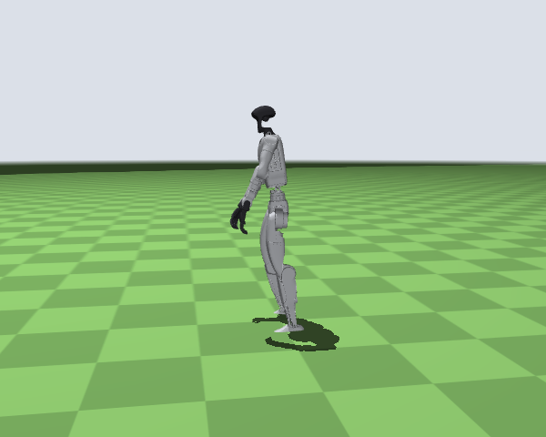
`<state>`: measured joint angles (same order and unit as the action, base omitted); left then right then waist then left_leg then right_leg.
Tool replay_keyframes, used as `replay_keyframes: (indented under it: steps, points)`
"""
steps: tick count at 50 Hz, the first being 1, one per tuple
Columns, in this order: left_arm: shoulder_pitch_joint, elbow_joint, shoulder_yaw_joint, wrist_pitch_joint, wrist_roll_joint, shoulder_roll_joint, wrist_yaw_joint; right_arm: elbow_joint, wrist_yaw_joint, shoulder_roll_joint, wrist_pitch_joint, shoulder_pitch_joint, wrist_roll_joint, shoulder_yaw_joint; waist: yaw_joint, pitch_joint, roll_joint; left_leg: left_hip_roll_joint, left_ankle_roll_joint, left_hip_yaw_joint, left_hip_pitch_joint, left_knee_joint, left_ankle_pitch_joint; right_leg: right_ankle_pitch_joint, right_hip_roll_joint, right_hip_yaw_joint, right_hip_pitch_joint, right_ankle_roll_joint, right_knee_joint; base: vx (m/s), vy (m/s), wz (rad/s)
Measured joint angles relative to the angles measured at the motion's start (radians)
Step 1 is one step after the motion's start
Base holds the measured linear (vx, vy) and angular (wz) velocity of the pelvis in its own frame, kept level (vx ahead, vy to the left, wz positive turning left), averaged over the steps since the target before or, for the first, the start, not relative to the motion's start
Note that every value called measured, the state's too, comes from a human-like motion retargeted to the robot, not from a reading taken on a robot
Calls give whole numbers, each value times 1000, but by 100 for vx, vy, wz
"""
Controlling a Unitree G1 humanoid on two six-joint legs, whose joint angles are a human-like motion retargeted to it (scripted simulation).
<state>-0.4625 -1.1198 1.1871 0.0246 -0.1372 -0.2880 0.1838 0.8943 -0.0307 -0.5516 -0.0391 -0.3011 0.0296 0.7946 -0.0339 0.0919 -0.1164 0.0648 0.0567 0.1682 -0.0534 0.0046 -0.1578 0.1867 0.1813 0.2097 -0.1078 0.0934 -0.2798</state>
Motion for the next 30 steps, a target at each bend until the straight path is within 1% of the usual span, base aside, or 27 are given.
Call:
replay_keyframes:
  steps: [7,14,20,25,27,30]
  points:
    - [16,-58,20,15,-50,-18,-1,-90,-2,-11,-34,-27,-6,37,27,6,44,1,6,24,2,44,-24,18,3,-32,-24,0,-56,-2,0,-20]
    - [53,-101,6,16,-30,-46,-21,-179,-19,-9,-43,-18,-123,87,43,16,125,6,7,46,-16,70,-47,27,-3,-66,-31,-1,-96,-1,1,-20]
    - [84,-109,-74,23,72,-76,-102,-249,-19,-51,-49,25,-305,138,15,36,229,3,1,53,-39,77,-63,42,-1,-84,-31,-1,-131,0,0,0]
    - [91,-88,-153,44,192,-111,-194,-323,-18,-149,-45,44,-443,187,-29,69,314,-10,-5,49,-50,80,-69,59,14,-90,-34,5,-166,0,0,0]
    - [84,-69,-169,51,243,-126,-217,-347,-23,-192,-35,37,-475,216,-45,87,334,-17,-6,44,-52,83,-70,68,23,-91,-36,8,-183,0,0,0]
    - [67,-39,-172,51,312,-142,-230,-367,-28,-238,-18,14,-494,261,-58,113,340,-30,-5,33,-54,90,-71,81,39,-92,-40,14,-208,0,0,0]
